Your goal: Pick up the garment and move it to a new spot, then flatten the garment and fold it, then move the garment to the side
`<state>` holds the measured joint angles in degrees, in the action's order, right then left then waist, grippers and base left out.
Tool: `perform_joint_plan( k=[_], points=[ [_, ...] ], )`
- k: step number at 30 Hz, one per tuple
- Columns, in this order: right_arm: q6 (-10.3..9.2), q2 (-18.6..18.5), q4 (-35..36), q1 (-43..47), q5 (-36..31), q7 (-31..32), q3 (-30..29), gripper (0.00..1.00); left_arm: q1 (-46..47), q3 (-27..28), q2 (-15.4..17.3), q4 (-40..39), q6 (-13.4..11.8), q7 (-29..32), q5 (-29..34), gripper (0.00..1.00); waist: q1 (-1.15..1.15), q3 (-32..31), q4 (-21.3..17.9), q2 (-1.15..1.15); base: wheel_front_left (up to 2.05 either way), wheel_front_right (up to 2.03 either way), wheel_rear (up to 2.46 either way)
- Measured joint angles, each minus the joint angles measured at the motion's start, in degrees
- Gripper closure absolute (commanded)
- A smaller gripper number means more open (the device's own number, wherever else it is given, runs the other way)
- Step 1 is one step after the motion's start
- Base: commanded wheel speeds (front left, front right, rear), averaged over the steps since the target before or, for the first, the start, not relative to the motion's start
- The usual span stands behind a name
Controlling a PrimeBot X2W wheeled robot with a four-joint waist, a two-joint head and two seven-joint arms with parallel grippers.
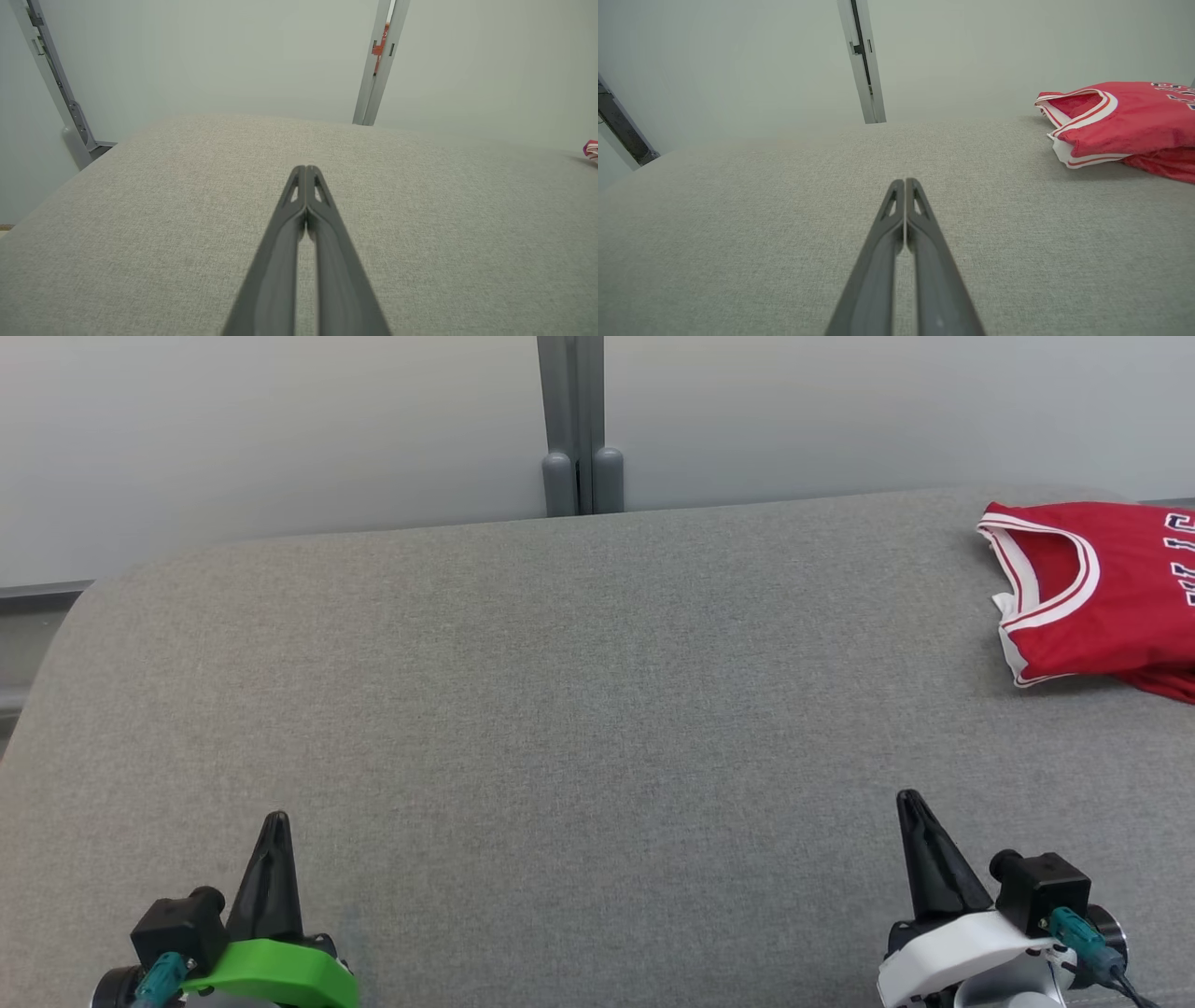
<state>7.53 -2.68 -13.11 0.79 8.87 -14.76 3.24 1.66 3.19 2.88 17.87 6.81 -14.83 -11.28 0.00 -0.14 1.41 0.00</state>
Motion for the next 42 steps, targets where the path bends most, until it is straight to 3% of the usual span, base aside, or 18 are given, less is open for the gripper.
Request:
perform_joint_plan(
  k=[21,42],
  points=[
    [-0.01,-0.7,-0.3,-0.9,23.0,4.5,-1.1,1.00,0.2,0.7,-0.1,-0.7,0.0,5.7,-21.2,1.00,0.00,0.1,-0.2,0.00,0.00,0.00,0.00],
    [-0.02,-1.3,-0.4,-2.4,41.0,8.4,-2.6,1.00,1.0,1.4,-0.1,-1.5,0.2,10.1,-38.4,1.00,0.00,0.1,-0.5,0.00,0.00,0.00,0.00]
  ],
)
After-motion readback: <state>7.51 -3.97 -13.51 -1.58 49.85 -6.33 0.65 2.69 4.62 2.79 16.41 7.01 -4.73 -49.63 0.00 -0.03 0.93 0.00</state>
